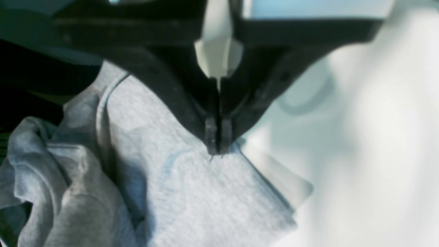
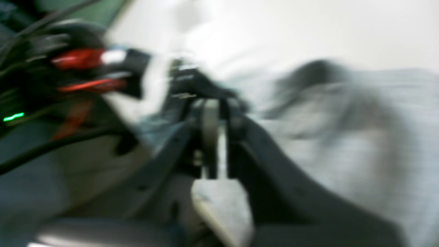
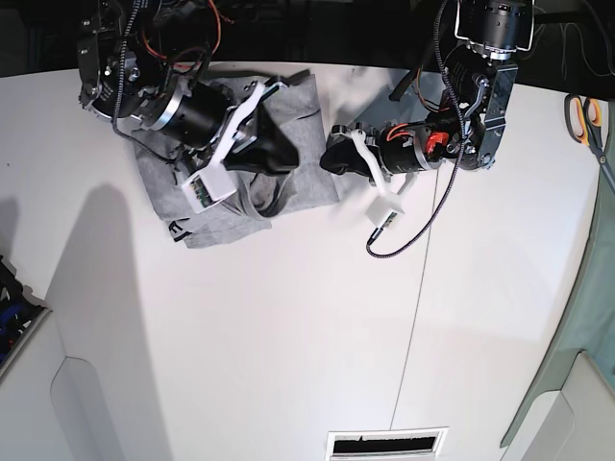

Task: Layout the t-shirt on the table in an organized manner, then fold the t-shirt properly
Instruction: 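Grasp the folded shirt with both grippers and fold it over again, then press and tuck the folded shirt edges with both grippers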

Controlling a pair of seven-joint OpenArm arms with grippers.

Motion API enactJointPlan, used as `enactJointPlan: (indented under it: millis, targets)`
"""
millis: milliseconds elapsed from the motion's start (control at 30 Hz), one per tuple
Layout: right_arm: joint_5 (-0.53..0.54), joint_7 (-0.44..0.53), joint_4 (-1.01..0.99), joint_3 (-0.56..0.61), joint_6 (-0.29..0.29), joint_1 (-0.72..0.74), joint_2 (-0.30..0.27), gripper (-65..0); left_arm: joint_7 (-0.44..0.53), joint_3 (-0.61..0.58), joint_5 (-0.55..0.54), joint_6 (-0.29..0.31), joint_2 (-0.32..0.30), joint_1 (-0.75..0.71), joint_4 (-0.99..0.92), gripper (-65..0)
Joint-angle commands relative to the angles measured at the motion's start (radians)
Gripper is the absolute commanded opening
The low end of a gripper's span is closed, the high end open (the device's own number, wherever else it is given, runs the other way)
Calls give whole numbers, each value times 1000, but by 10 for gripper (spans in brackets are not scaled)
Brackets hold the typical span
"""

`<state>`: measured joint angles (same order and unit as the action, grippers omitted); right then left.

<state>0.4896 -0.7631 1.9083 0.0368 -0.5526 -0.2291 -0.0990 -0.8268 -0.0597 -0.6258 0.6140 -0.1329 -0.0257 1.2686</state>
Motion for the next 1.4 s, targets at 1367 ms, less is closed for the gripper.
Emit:
enactJointPlan:
  millis: [1367]
  targets:
    - [-90, 119, -133, 148, -11, 140, 91, -650, -42, 0, -28, 26, -3, 87, 51, -650]
